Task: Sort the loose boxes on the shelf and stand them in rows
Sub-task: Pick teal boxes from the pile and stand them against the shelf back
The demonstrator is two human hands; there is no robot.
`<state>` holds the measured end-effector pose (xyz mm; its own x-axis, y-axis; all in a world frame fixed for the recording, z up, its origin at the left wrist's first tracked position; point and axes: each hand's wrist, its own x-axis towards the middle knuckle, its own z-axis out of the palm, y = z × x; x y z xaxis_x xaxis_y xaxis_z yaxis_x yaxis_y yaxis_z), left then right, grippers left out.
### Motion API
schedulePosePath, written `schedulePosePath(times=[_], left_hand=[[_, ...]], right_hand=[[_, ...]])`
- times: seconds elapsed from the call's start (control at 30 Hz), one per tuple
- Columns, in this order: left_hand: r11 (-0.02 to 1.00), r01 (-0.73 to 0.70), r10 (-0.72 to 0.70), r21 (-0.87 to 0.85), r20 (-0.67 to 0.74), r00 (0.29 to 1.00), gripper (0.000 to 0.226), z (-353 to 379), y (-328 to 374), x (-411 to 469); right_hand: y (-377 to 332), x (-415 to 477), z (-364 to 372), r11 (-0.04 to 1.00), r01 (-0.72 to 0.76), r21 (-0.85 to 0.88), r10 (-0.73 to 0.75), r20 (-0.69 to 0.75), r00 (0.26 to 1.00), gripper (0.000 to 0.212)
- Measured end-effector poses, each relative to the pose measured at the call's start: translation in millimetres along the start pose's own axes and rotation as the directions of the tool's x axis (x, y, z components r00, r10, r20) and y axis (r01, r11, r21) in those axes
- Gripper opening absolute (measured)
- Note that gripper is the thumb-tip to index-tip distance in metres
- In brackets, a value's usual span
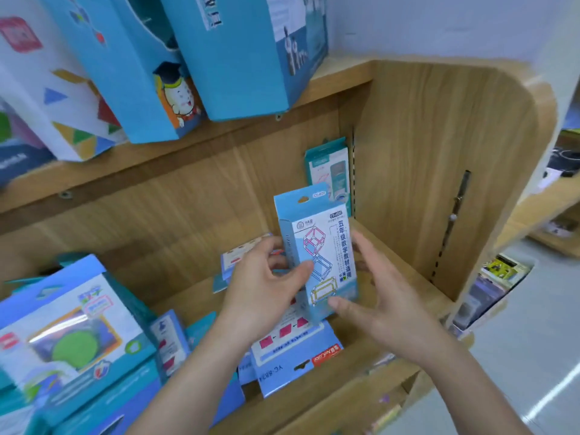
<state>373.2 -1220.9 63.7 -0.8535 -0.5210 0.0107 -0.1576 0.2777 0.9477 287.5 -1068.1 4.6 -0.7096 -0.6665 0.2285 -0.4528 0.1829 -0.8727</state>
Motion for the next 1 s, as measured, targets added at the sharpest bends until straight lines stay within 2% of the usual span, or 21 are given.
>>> schedulePosePath(times=[0.03, 0.1, 0.17, 0.2, 0.23, 0.3, 0.33, 0.37, 0.43, 0.5, 0.6, 0.67, 0.7, 0.87, 1.0], left_hand=[[1.000, 0.000, 0.001, 0.017, -0.045, 0.999, 0.024, 2.1, -1.7, -7.2], [0.999, -0.007, 0.008, 0.031, -0.040, 0.999, 0.031, 6.4, -3.4, -19.6], [0.998, -0.044, 0.040, 0.050, 0.089, 0.995, 0.034, 5.3, -4.0, -28.3], [0.987, -0.103, 0.087, 0.127, 0.127, 0.988, 0.033, -0.6, -5.9, -28.2], [0.939, -0.192, 0.164, 0.284, 0.119, 0.979, 0.030, -9.9, -9.7, -24.3], [0.707, -0.309, 0.331, 0.636, 0.089, 0.939, 0.025, -32.5, -18.1, -9.5], [0.610, -0.297, 0.335, 0.735, 0.101, 0.937, 0.027, -44.0, -24.3, -0.1], [0.548, -0.254, 0.276, 0.797, 0.115, 0.954, 0.035, -53.3, -29.5, 8.5], [0.472, -0.140, 0.073, 0.870, 0.120, 0.990, 0.061, -65.0, -41.4, 23.9], [0.433, -0.115, -0.017, 0.894, 0.135, 0.991, 0.068, -65.4, -51.2, 34.5], [0.323, -0.161, 0.069, 0.932, 0.147, 0.987, 0.044, -60.1, -60.9, 40.0], [0.223, -0.125, 0.133, 0.967, 0.097, 0.986, 0.038, -65.9, -57.3, 37.8], [0.205, -0.099, 0.173, 0.974, 0.064, 0.983, 0.034, -72.6, -54.5, 36.2], [0.299, 0.010, 0.405, 0.954, -0.137, 0.904, 0.010, -118.9, -24.1, 11.8], [0.489, 0.063, 0.462, 0.870, -0.319, 0.827, 0.016, -150.6, -9.3, -14.2]], right_hand=[[-6.8, -0.6, 7.4, 0.994, 0.019, -0.105, -0.018, 0.011, 1.000, 0.100], [-13.1, -2.5, 22.4, 0.988, -0.029, -0.154, 0.022, -0.046, 0.999, 0.116], [-9.4, -4.9, 29.2, 0.992, -0.095, -0.079, 0.082, -0.160, 0.984, 0.115], [-7.0, -5.8, 28.6, 0.991, -0.122, -0.062, 0.108, -0.202, 0.974, 0.113], [-4.5, -6.6, 25.5, 0.986, -0.145, -0.085, 0.123, -0.226, 0.966, 0.113], [-2.6, -8.7, 15.3, 0.961, -0.206, -0.185, 0.156, -0.252, 0.955, 0.115], [-2.1, -9.2, 10.1, 0.944, -0.243, -0.222, 0.183, -0.259, 0.948, 0.116], [-1.5, -9.3, 6.2, 0.929, -0.273, -0.251, 0.206, -0.261, 0.943, 0.116], [-1.9, -8.2, 2.6, 0.891, -0.305, -0.335, 0.229, -0.249, 0.941, 0.112], [1.0, -4.7, 3.9, 0.838, -0.333, -0.432, 0.253, -0.234, 0.939, 0.108], [6.9, -1.2, 12.0, 0.788, -0.370, -0.493, 0.314, -0.195, 0.929, 0.105], [10.0, -0.5, 17.1, 0.786, -0.381, -0.488, 0.344, -0.168, 0.924, 0.105], [10.6, -0.6, 18.6, 0.790, -0.380, -0.481, 0.346, -0.162, 0.924, 0.105], [-12.4, 2.6, 15.7, 0.869, -0.288, -0.403, 0.234, -0.178, 0.956, 0.102], [-51.9, 11.1, 31.0, 0.893, -0.194, -0.406, 0.178, -0.076, 0.981, 0.096]])
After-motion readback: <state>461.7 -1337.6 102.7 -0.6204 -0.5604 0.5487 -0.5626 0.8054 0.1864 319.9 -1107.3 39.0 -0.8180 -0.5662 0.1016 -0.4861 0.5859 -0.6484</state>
